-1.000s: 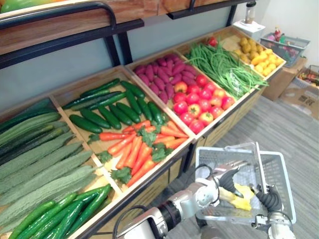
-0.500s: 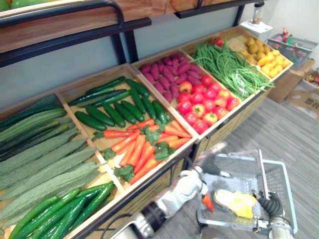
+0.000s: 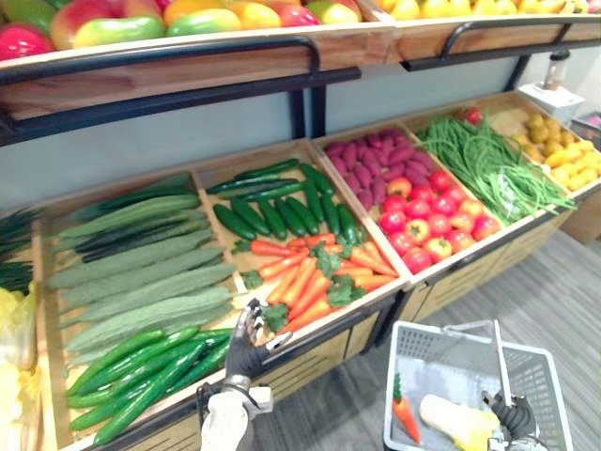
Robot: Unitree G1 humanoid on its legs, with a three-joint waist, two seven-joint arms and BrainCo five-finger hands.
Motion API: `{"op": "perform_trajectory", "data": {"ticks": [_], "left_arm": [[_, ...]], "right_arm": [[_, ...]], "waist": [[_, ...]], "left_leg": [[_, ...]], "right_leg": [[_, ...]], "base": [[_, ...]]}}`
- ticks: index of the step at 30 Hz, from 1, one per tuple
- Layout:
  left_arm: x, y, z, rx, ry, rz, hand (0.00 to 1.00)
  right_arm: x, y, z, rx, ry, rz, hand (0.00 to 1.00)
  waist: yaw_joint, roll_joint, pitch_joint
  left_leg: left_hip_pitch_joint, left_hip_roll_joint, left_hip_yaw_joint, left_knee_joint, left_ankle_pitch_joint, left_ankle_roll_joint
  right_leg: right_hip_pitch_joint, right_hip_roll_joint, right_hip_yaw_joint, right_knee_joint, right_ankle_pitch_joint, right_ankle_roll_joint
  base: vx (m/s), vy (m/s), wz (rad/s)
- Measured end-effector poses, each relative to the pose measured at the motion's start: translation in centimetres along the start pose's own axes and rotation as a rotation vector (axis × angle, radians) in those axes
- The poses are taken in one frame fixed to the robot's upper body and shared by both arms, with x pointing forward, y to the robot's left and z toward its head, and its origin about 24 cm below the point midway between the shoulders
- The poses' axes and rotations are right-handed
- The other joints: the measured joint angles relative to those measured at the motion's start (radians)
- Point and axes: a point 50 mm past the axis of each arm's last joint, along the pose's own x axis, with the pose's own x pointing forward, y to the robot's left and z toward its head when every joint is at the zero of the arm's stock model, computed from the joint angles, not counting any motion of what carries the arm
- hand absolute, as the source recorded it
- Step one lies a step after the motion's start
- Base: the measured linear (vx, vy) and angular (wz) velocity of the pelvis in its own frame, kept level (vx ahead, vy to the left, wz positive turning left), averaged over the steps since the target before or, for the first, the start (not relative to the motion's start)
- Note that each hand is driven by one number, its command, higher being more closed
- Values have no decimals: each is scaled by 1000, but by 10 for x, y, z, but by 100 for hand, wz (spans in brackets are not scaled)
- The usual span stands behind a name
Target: Pick vegetable in the basket
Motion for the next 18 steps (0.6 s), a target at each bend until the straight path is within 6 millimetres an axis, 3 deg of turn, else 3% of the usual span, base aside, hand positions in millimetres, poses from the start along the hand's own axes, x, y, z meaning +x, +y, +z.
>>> {"op": "perform_trajectory", "data": {"ticks": [6, 10, 12, 13, 14, 15, 16, 17, 18], "left_arm": [[-3, 1, -5, 74, 14, -12, 0], [11, -6, 8, 72, -44, -20, 0], [18, -9, 17, 66, -86, -10, 0], [22, -9, 26, 68, -123, 0, 0], [25, -7, 33, 70, -154, 13, 0], [29, -7, 38, 78, -173, 16, 0], [35, -6, 45, 79, -200, 24, 0], [33, -4, 48, 74, -214, 42, 0], [32, -3, 48, 74, -215, 48, 0]], "right_arm": [[2, 3, -7, -1, 36, 5, 100], [3, 15, -5, 37, 41, 7, 100], [0, 22, -2, 63, 30, 14, 100], [0, 27, 5, 83, 6, 23, 100], [4, 34, 17, 101, -34, 36, 100], [7, 34, 23, 107, -52, 29, 100], [8, 30, 24, 99, -60, 13, 100], [10, 27, 25, 90, -63, 0, 100], [11, 25, 27, 86, -70, -7, 100]], "waist": [[-1, -5, -3], [7, -18, 15], [24, -20, 23], [27, -33, 25], [40, -18, 33], [33, -16, 61], [29, -36, 87], [27, -45, 94], [22, -64, 92]], "left_leg": [[-5, -1, 1, 12, -2, 1], [-47, 33, 42, 152, -66, 1], [-61, 66, 97, 223, -115, 13], [-75, 71, 146, 241, -126, 41], [-88, 86, 211, 224, -108, 74], [-87, 93, 240, 221, -97, 81], [-76, 83, 264, 203, -75, 96], [-60, 65, 290, 199, -57, 102], [-59, 60, 301, 216, -58, 102]], "right_leg": [[-5, -1, 3, 3, -7, -12], [-68, 25, 53, 100, -6, -15], [-102, 57, 78, 128, 35, -59], [-158, 75, 66, 140, 109, -91], [-203, 82, 21, 107, 217, -132], [-225, 78, -48, 195, 154, -159], [-272, 35, -180, 494, -72, -213], [-280, -25, -257, 697, -182, -221], [-282, -47, -286, 716, -180, -218]], "base": [[-15, -8, -1], [-47, 10, -38], [-182, 14, -98], [-310, 18, -151], [-299, -9, -146], [-308, -10, -110], [-240, 27, -63], [-199, 55, -59], [-238, 103, -66]]}}
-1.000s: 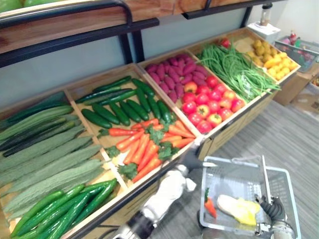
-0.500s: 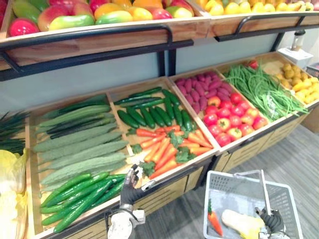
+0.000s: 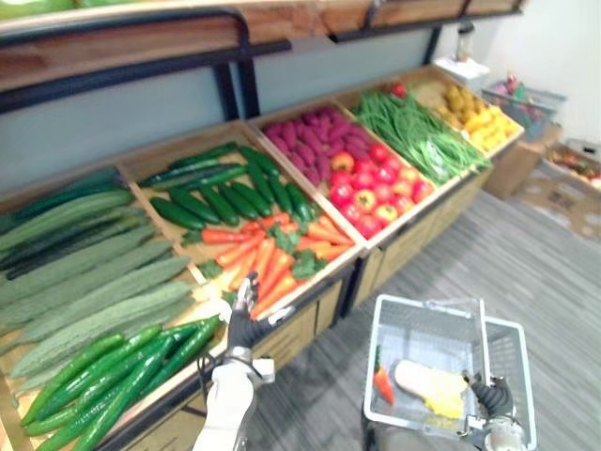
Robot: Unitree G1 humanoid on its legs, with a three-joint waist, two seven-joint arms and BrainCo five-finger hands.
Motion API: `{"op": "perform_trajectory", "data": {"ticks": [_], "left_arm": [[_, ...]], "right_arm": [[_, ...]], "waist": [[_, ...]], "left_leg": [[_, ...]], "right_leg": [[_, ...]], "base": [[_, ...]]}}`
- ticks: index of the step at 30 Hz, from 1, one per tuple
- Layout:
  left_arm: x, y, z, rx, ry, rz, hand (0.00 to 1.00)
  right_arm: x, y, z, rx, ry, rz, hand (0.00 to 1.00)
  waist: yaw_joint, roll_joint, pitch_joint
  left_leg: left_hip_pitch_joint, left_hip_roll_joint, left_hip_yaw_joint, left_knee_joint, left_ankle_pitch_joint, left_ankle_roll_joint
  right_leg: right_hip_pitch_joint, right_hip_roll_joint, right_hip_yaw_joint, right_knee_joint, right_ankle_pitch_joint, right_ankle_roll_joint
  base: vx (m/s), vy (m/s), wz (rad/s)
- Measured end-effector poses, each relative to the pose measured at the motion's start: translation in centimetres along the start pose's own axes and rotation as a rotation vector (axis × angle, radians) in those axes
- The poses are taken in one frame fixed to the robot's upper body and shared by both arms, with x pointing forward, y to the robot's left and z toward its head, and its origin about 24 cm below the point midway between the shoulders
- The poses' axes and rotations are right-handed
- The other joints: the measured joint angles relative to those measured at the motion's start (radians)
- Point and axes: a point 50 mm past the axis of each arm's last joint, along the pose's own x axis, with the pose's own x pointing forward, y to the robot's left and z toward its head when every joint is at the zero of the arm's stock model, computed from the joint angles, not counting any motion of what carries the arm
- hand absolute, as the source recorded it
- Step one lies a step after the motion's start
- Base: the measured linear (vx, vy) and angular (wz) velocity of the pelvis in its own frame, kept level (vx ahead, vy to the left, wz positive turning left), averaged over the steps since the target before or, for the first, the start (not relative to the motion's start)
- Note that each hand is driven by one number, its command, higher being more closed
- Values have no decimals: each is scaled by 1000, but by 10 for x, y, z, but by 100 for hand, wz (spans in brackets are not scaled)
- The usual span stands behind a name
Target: Pick vegetable in the basket
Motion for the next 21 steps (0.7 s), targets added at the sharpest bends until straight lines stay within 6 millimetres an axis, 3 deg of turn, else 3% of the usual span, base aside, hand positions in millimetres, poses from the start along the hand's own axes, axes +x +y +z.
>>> {"op": "perform_trajectory", "data": {"ticks": [1, 2, 3, 4, 5, 6, 7, 8, 9, 10, 13, 15, 19, 21], "left_arm": [[-2, 2, -4, 2, 21, 17, 0], [-2, 3, -7, 1, 39, 22, 0], [-5, 5, -10, -17, 52, 50, 0], [-5, 6, -9, -19, 49, 60, 0], [-6, 7, -10, -16, 54, 61, 0], [-10, 9, -13, -12, 69, 71, 0], [-10, 12, -14, -8, 75, 81, 0], [-10, 11, -14, -7, 75, 80, 0], [-11, 9, -15, -20, 82, 85, 0], [-11, 6, -15, -29, 78, 84, 0], [-3, 5, -11, -25, 58, 88, 0], [-8, 1, -20, -41, 101, 104, 0], [-16, -2, -25, -14, 127, 95, 0], [-21, -2, -29, -16, 145, 99, 0]], "right_arm": [[2, -3, 1, -24, -6, -3, 100], [5, -3, 3, -24, -7, -5, 100], [9, -2, 4, -2, 4, -27, 100], [8, -2, 0, -5, 23, -32, 100], [8, -4, -2, -8, 34, -36, 100], [8, -4, -6, -15, 52, -37, 100], [9, -2, -4, -16, 48, -32, 100], [10, -3, -3, -28, 44, -31, 100], [9, -6, -5, -54, 47, -31, 100], [10, -7, -4, -59, 44, -31, 100], [11, -1, -1, -62, 29, -10, 100], [8, -8, -5, -81, 39, -19, 100], [-4, -20, -19, -104, 76, -55, 100], [-6, -29, -19, -120, 68, -81, 100]], "waist": [[-4, -3, 14], [19, 33, 6], [32, 65, 0], [20, 58, 3], [21, 52, 2], [29, 34, -12], [32, 28, -16], [27, 35, -16], [33, 49, -25], [35, 81, -45], [27, 41, -20], [21, 82, -16], [16, 100, 2], [9, 103, 20]], "left_leg": [[-12, -19, -19, 1, -23, -4], [-18, -9, -38, -18, -16, 1], [-18, 22, 1, -41, 12, 21], [-14, -7, 5, -52, 28, 36], [-16, -17, 8, -51, 33, 39], [-30, -25, 33, -40, 42, 43], [-68, -18, 40, -11, 51, 38], [-89, -11, 41, -1, 57, 38], [-130, -5, 33, -6, 83, 36], [-161, 14, 36, -33, 119, 34], [-207, 36, 67, 26, 138, 35], [-211, 97, 46, 49, 157, 16], [-191, 145, -60, 39, 208, 12], [-178, 131, -137, 16, 250, -2]], "right_leg": [[18, 22, -51, -61, 41, 45], [59, 71, -33, -181, 72, 91], [88, 61, -43, -94, -15, 8], [105, -27, -52, 129, -101, 10], [135, -60, -48, 173, -110, 18], [177, -102, -15, 185, -132, 55], [178, -96, 23, 140, -164, 106], [167, -74, 39, 116, -172, 117], [152, -11, 100, 32, -174, 123], [163, 26, 151, -82, -188, 144], [157, 15, 152, -125, -299, 160], [179, 77, 135, -151, -289, 143], [226, 146, 101, -155, -302, 98], [249, 151, 91, -152, -303, 81]], "base": [[-153, 51, -64], [-296, 84, -92], [-197, 51, -59], [-208, 45, -40], [-109, -43, -18], [-125, -146, -39], [-157, -188, -36], [-172, -193, -28], [-174, -173, -34], [-171, -173, -46], [-205, -260, -36], [-221, -240, -30], [-172, -174, 3], [-136, -103, 15]]}}
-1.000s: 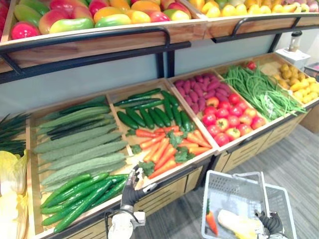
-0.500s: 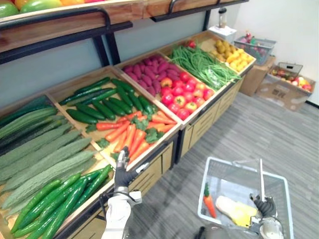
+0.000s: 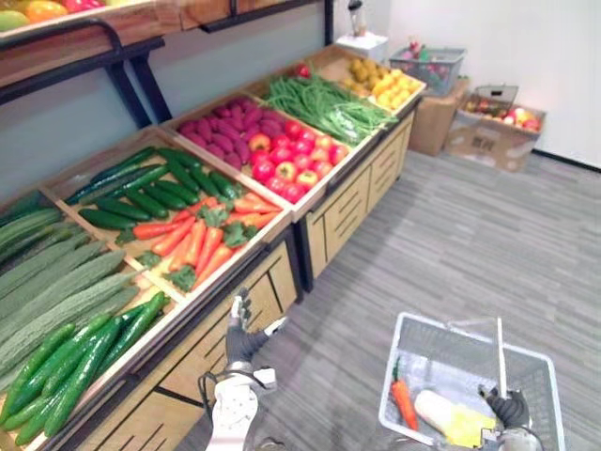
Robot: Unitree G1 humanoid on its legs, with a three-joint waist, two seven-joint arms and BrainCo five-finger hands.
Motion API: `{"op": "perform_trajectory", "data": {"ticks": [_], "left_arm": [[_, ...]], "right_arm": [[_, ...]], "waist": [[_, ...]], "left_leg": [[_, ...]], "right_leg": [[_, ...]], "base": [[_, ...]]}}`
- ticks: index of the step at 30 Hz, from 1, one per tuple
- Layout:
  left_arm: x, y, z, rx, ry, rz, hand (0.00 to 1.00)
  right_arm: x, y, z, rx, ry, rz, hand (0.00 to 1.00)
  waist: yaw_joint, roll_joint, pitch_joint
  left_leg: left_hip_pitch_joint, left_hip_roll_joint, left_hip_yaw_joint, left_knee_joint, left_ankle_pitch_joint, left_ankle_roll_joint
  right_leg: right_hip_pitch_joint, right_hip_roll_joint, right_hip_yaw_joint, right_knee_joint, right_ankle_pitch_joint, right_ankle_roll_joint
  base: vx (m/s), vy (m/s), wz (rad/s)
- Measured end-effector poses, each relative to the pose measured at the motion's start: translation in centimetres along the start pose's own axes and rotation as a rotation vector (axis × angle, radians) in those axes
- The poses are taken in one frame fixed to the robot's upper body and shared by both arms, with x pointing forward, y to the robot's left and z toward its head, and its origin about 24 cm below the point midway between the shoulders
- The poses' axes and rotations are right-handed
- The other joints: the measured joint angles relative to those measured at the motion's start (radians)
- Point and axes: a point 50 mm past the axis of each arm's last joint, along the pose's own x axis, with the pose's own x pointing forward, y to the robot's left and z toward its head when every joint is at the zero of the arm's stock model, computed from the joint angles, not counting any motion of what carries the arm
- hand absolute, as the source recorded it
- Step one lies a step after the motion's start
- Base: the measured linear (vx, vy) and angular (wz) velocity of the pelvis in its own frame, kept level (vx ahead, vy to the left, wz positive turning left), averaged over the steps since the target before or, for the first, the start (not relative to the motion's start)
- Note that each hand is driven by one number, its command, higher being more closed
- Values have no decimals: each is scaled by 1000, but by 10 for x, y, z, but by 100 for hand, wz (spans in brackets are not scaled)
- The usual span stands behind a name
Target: Pick vegetable in the basket
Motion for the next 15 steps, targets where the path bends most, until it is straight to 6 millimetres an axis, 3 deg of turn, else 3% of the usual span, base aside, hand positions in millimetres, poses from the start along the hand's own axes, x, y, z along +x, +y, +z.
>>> {"op": "perform_trajectory", "data": {"ticks": [2, 3, 4, 6, 9, 12, 15], "left_arm": [[-8, 3, -7, 5, 33, 7, 0], [-12, 4, -11, 3, 51, 13, 0], [-17, 5, -13, -8, 65, 27, 0], [-23, 7, -13, -14, 68, 35, 0], [-23, 8, -9, -19, 50, 35, 0], [-24, 9, -9, -18, 50, 36, 0], [-19, 7, -4, -23, 24, 28, 0]], "right_arm": [[3, -5, 3, -12, -15, -10, 100], [6, -7, 8, -21, -34, -12, 100], [9, -6, 14, -27, -53, -6, 100], [11, 0, 21, -35, -80, 22, 100], [12, 9, 25, -33, -97, 54, 100], [10, 10, 24, -29, -94, 61, 100], [9, 15, 23, -13, -87, 65, 100]], "waist": [[4, 2, 1], [16, 4, 2], [33, 6, 3], [49, 18, 2], [46, 45, 0], [43, 45, -5], [31, 51, -8]], "left_leg": [[0, -43, -165, -13, 63, -27], [-2, -83, -300, -2, 77, -40], [-6, -126, -399, 72, 43, -76], [-4, -174, -487, 226, -35, -113], [35, -188, -493, 241, -96, -92], [92, -182, -456, 129, -126, -64], [141, -175, -457, -16, -176, -73]], "right_leg": [[3, -7, 17, 1, 12, -17], [-1, -15, 43, -3, 30, -29], [-9, -20, 87, -13, 46, -26], [-8, -11, 139, -64, 89, -26], [0, 27, 192, -170, 160, -11], [42, 28, 230, -321, 260, 8], [33, 40, 238, -384, 333, 27]], "base": [[-105, -47, -22], [-85, 12, -66], [-97, 60, -81], [-66, 125, -94], [-50, 162, -65], [-7, 204, -51], [36, 150, -16]]}}
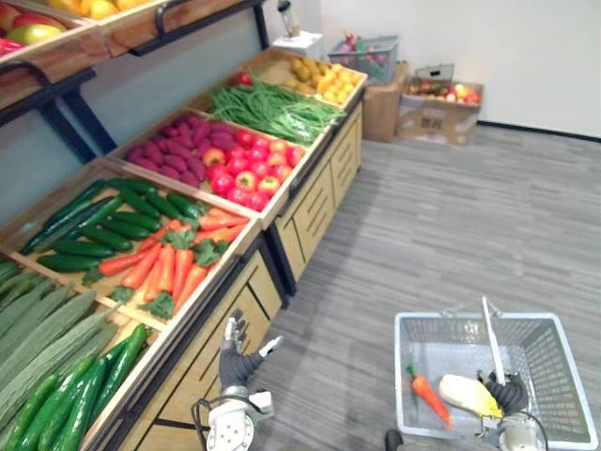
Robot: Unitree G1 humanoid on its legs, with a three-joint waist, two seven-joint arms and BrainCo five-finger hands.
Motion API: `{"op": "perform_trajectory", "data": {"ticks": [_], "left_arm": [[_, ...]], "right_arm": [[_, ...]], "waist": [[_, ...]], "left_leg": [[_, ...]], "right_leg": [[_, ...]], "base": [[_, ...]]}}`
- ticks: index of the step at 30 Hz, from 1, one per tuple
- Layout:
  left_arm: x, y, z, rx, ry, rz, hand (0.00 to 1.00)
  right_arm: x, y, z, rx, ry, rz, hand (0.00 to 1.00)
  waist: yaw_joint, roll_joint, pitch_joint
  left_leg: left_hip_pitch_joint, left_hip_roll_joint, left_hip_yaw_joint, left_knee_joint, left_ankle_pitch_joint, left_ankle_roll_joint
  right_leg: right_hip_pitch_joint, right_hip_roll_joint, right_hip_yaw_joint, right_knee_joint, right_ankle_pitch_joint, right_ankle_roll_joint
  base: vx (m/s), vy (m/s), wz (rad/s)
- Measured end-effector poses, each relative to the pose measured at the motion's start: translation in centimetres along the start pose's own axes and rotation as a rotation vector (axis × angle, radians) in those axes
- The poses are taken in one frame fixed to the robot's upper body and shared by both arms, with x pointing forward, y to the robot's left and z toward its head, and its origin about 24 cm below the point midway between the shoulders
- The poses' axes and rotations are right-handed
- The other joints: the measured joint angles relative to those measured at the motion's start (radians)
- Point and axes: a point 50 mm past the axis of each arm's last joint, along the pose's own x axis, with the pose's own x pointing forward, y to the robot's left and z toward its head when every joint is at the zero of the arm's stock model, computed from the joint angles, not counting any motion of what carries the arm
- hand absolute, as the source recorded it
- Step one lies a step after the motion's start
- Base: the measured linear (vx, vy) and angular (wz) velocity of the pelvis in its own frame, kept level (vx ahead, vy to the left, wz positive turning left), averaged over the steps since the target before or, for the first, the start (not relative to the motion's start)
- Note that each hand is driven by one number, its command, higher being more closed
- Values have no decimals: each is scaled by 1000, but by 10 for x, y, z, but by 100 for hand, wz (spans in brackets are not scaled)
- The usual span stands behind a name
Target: Pick vegetable in the basket
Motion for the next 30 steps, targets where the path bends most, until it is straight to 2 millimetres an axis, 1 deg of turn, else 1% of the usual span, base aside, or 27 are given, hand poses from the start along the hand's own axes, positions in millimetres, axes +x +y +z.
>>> {"op": "perform_trajectory", "data": {"ticks": [1, 2, 4, 5, 6, 7, 8, 9, 10, 11, 12, 13, 14, 15, 18, 19, 23, 24, 26, 27, 28, 29, 30], "left_arm": [[2, -1, 3, 0, -15, -7, 0], [7, -3, 8, 0, -38, -17, 0], [13, -5, 14, -3, -66, -25, 0], [15, -5, 17, -1, -77, -28, 0], [16, -4, 17, 7, -80, -27, 0], [15, 0, 16, 25, -76, -27, 0], [14, 4, 13, 41, -67, -26, 0], [13, 5, 13, 43, -63, -24, 0], [13, 7, 12, 39, -59, -7, 0], [14, 9, 12, 36, -60, 3, 0], [16, 13, 11, 48, -58, 14, 0], [18, 18, 10, 73, -52, 16, 0], [18, 20, 8, 86, -46, 16, 0], [19, 22, 2, 98, -18, 18, 0], [21, 19, -10, 101, 32, 14, 0], [21, 19, -16, 116, 56, 11, 0], [23, 21, -30, 183, 118, 18, 0], [23, 22, -32, 189, 127, 21, 0], [22, 26, -43, 231, 175, 27, 0], [22, 27, -46, 242, 190, 29, 0], [21, 30, -54, 255, 231, 35, 0], [18, 34, -65, 274, 289, 47, 0], [16, 36, -71, 289, 320, 53, 0]], "right_arm": [[-1, 3, 0, 10, 3, 2, 100], [-1, 5, 0, 23, 7, 1, 100], [-3, 6, -2, 42, 21, -8, 100], [-4, 7, -3, 51, 26, -9, 100], [-4, 10, -2, 66, 28, -10, 100], [-4, 13, -2, 83, 31, -10, 100], [-4, 14, -2, 92, 34, -15, 100], [-5, 12, -3, 94, 39, -23, 100], [-4, 9, -8, 95, 61, -38, 100], [-4, 9, -10, 95, 69, -39, 100], [-5, 9, -14, 101, 90, -38, 100], [-8, 10, -22, 121, 126, -45, 100], [-9, 10, -24, 126, 137, -46, 100], [-9, 11, -28, 130, 155, -45, 100], [-9, 13, -35, 125, 191, -40, 100], [-6, 14, -36, 125, 202, -37, 100], [-7, 15, -47, 122, 259, -38, 100], [-7, 15, -49, 119, 265, -38, 100], [-8, 12, -51, 115, 274, -44, 100], [-7, 12, -51, 116, 275, -47, 100], [-7, 11, -52, 117, 277, -49, 100], [-7, 10, -53, 118, 283, -55, 100], [-7, 8, -55, 117, 289, -59, 100]], "waist": [[-11, -4, 2], [-15, -7, 4], [-13, -21, 12], [-12, -37, 21], [-5, -59, 27], [-3, -87, 31], [1, -111, 35], [5, -116, 36], [14, -101, 40], [17, -100, 41], [12, -112, 38], [11, -126, 38], [15, -136, 35], [10, -149, 26], [10, -134, 19], [10, -125, 10], [9, -93, -6], [8, -90, -7], [-1, -81, -13], [-6, -80, -13], [-13, -78, -12], [-16, -72, -8], [-16, -69, -6]], "left_leg": [[8, -2, 3, -53, -9, -11], [16, -5, 11, -101, -21, -16], [28, -16, 26, -150, -27, -10], [31, -34, 38, -174, -32, 2], [32, -54, 62, -177, -26, 12], [29, -79, 105, -180, -26, 27], [24, -94, 138, -174, -26, 46], [14, -97, 155, -173, -26, 58], [15, -81, 179, -189, -23, 82], [14, -75, 189, -194, -19, 85], [18, -71, 189, -201, -13, 85], [31, -76, 188, -206, -11, 80], [30, -81, 191, -203, -7, 69], [30, -80, 187, -205, -2, 62], [31, -73, 186, -208, 6, 52], [31, -72, 188, -222, 13, 49], [62, -57, 186, -251, 22, 43], [70, -55, 187, -257, 22, 43], [82, -52, 182, -258, 21, 42], [83, -51, 180, -256, 21, 41], [83, -49, 177, -242, 14, 34], [79, -41, 164, -199, -13, 31], [75, -32, 159, -168, -32, 25]], "right_leg": [[-19, -1, -4, 1, 8, 5], [-38, -2, -6, 8, 13, 12], [-68, -12, -2, 30, 18, 20], [-88, -27, 13, 38, 26, 34], [-102, -41, 40, 42, 33, 44], [-126, -53, 78, 42, 46, 56], [-138, -74, 93, 22, 44, 39], [-142, -85, 73, 11, 34, 16], [-152, -96, 8, 13, 1, -31], [-168, -100, -16, 59, 1, -31], [-171, -102, -53, 143, 3, -26], [-129, -106, -81, 140, -5, -11], [-113, -111, -91, 111, -11, 2], [-96, -111, -96, 81, 0, 40], [-91, -107, -109, 51, 10, 52], [-89, -102, -113, 31, 19, 53], [-49, -85, -126, -6, 28, 52], [-42, -84, -128, -6, 26, 51], [-27, -84, -142, -2, 20, 46], [-25, -84, -144, 2, 14, 45], [-27, -85, -149, 33, -8, 41], [-29, -85, -158, 82, -42, 37], [-29, -84, -163, 110, -65, 32]], "base": [[-36, 143, 8], [-75, 174, 10], [-99, 149, -5], [-114, 123, -30], [-224, 197, -57], [-256, 205, -78], [-267, 188, -73], [-220, 123, -73], [-159, 72, -57], [-146, 73, -48], [-54, 32, -21], [-23, 10, -18], [-6, -28, -10], [-8, -51, -2], [30, -37, 2], [52, -24, -3], [61, -37, 3], [67, -24, 5], [40, -9, 8], [14, -11, 15], [10, -19, 19], [4, -24, 18], [-12, -45, 15]]}}
